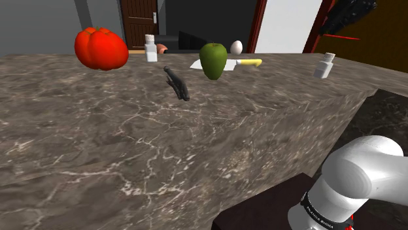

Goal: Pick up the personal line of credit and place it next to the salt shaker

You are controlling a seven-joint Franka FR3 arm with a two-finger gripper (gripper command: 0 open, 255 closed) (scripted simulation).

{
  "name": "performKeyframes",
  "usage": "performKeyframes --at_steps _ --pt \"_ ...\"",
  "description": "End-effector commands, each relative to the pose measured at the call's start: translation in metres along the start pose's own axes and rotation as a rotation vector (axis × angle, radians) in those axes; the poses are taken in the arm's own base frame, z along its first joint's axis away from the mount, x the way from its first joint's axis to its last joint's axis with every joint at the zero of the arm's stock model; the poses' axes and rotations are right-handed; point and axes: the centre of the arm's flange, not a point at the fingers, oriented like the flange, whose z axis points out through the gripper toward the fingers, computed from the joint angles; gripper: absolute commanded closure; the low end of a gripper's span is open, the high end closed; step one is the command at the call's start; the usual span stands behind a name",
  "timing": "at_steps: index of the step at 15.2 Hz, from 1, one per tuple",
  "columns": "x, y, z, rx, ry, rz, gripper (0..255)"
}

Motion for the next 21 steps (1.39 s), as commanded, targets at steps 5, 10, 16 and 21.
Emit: performKeyframes --at_steps 5,10,16,21 --pt "0.042 -0.046 0.023 0.000 0.000 0.000 255" --pt "0.082 -0.091 0.049 0.000 0.000 0.000 255" --pt "0.130 -0.146 0.080 0.000 0.000 0.000 255" --pt "0.170 -0.192 0.106 0.000 0.000 0.000 255"
